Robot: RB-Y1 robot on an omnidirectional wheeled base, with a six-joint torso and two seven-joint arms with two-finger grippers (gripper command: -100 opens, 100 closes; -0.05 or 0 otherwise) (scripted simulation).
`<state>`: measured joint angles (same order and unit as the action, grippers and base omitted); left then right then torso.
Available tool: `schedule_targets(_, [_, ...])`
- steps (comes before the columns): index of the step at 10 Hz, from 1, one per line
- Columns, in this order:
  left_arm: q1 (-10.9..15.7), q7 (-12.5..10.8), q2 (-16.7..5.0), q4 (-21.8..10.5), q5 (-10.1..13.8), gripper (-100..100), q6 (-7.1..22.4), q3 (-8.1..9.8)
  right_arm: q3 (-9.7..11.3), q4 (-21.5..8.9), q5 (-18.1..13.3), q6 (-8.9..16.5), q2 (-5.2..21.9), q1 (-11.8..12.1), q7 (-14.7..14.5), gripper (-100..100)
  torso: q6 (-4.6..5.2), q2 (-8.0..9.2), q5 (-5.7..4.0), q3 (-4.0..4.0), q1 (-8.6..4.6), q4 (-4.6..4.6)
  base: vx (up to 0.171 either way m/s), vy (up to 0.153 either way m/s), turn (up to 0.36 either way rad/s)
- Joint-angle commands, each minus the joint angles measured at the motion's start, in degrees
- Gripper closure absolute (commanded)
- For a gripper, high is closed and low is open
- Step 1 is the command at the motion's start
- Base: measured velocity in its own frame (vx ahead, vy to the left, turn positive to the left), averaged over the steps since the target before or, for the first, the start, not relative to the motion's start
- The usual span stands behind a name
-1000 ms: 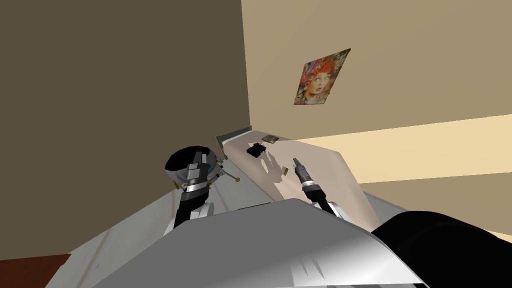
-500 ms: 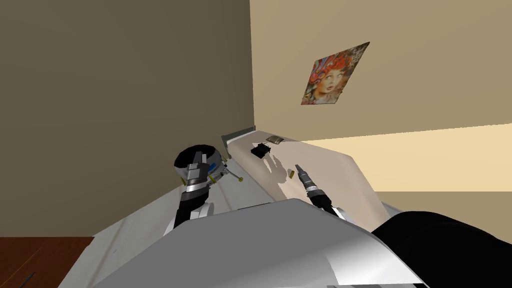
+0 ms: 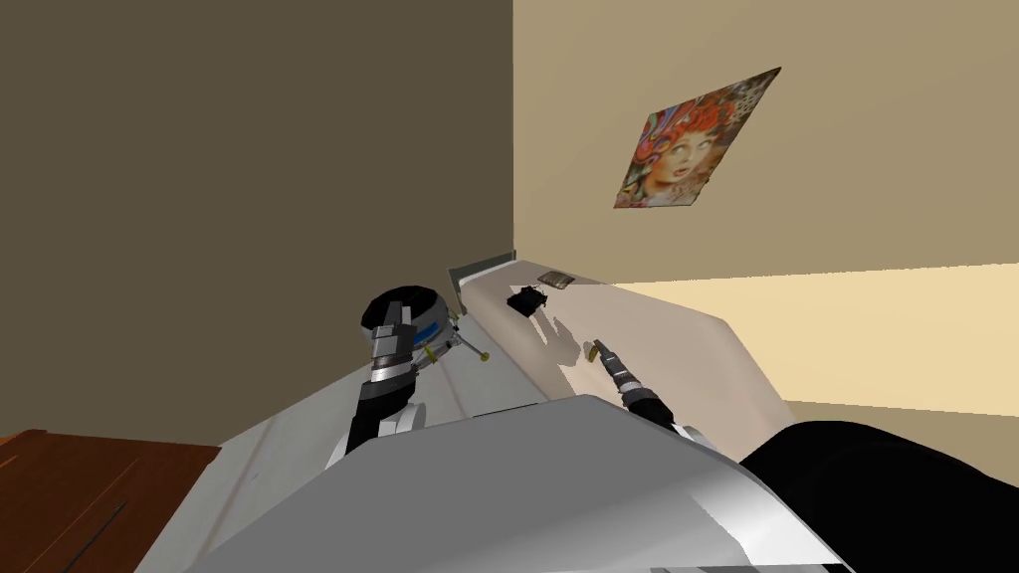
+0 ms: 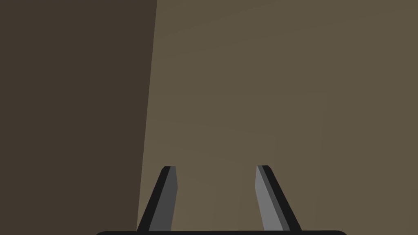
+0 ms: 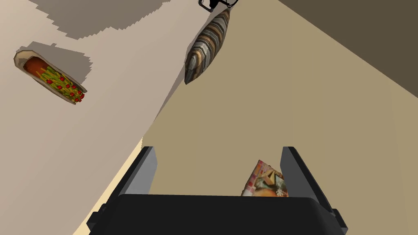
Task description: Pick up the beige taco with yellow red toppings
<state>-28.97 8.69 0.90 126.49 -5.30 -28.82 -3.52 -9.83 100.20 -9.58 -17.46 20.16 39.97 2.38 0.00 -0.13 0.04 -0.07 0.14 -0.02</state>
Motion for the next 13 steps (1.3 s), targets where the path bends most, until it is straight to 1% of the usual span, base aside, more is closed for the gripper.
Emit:
schedule_targets(1, [0.0,0.0,0.0,0.0,0.0,0,0.0,0.0,-0.3,-2.8,-0.2,1.3,1.6,1.0,-0.1,-100,0.0,0.0,0.0,0.0,0.0,0.0,0.068,0.05,0.148])
schedule_targets(4, [0.0,0.0,0.0,0.0,0.0,0,0.0,0.0,-0.2,-7.4,-0.4,4.8,4.6,2.2,-0.1,-100,0.01,-0.13,0.02,-0.08,0.08,-0.03,0.086,0.052,0.134])
schedule_targets(6, [0.0,0.0,0.0,0.0,0.0,0,0.0,0.0,0.4,-9.9,-0.4,7.4,6.7,2.8,0.0,-100,0.0,-0.19,0.0,-0.11,-0.02,-0.04,0.102,0.03,0.09])
schedule_targets(7, [0.0,0.0,0.0,0.0,0.0,0,0.0,0.0,0.4,-9.9,-0.4,7.4,6.7,2.8,0.0,-100,0.01,-0.21,0.0,-0.12,0.0,-0.05,0.067,0.02,0.025])
schedule_targets(8, [0.0,0.0,0.0,0.0,0.0,0,0.0,0.01,1.4,-12.2,-0.4,10.3,8.7,3.3,0.2,-100,0.03,-0.09,0.01,-0.06,-0.02,-0.03,0.103,0.019,0.087])
schedule_targets(9, [0.0,0.0,0.0,0.0,0.0,0,0.0,0.0,1.4,-12.2,-0.4,10.3,8.7,3.3,0.2,-100,0.02,-0.16,0.0,-0.09,-0.03,-0.04,0.095,0.008,0.045])
schedule_targets(11, [0.0,0.0,0.0,0.0,0.0,0,0.0,0.01,2.7,-14.2,-0.4,13.5,10.7,3.6,0.5,-100,0.01,-0.13,-0.01,-0.08,-0.09,-0.03,0.091,0.006,0.046])
schedule_targets(13, [0.0,0.0,0.0,0.0,0.0,0,0.0,0.01,4.3,-15.9,-0.4,16.5,12.8,3.9,0.8,-100,0.02,-0.26,-0.01,-0.15,-0.07,-0.06,0.137,0.013,0.035])
